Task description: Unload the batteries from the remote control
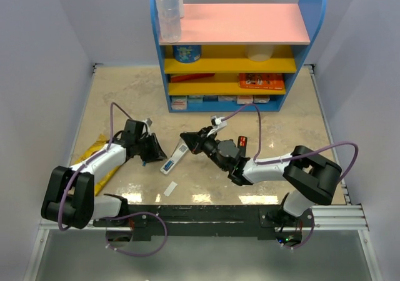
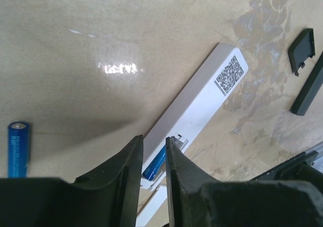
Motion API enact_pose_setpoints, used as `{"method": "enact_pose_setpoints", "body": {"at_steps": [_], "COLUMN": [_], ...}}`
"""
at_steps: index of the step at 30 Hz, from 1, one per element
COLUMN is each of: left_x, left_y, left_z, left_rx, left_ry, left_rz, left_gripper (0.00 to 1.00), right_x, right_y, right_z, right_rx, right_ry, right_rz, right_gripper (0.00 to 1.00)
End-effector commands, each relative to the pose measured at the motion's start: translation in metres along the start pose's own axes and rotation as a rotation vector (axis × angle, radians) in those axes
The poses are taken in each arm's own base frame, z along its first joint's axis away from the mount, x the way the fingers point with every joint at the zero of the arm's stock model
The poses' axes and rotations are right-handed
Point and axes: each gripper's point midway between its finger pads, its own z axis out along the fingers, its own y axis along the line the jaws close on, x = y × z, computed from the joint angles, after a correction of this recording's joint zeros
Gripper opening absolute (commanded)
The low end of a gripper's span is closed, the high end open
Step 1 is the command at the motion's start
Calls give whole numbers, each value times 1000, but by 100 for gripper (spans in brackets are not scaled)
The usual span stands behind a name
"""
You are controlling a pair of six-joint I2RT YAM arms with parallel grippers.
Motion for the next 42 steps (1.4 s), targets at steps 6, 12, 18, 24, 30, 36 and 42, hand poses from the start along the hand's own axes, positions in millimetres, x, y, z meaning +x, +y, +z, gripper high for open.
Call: {"method": "enact_pose_setpoints", "body": {"at_steps": [6,12,18,24,30,36,42], "left_x": [30,33,10,-8,-9,-7,-4], "left_y": [-23,-42,-22,-7,-11,-14,-9], "left_z": [5,5,5,5,9,12,16], "left_rx": [184,274,101,-21,1,22,8], "left_ry": [94,95,15,-37,-23,-11,5], "left_rz": [-16,-20,15,41,34,29,27], "left_gripper": [27,25,27,35,36,36,36], "right_x": [-9,2,16,17,27,46,62], "right_y": [3,5,10,16,31,43,39], "right_z": [-7,-6,-7,-12,-8,1,0], "right_rx": [9,-7,-5,-17,-63,-51,-9], "right_ry": [19,68,108,109,111,139,159], "right_rz": [-85,-143,-210,-210,-254,-359,-442], "right_gripper": [0,0,0,0,0,0,0]}}
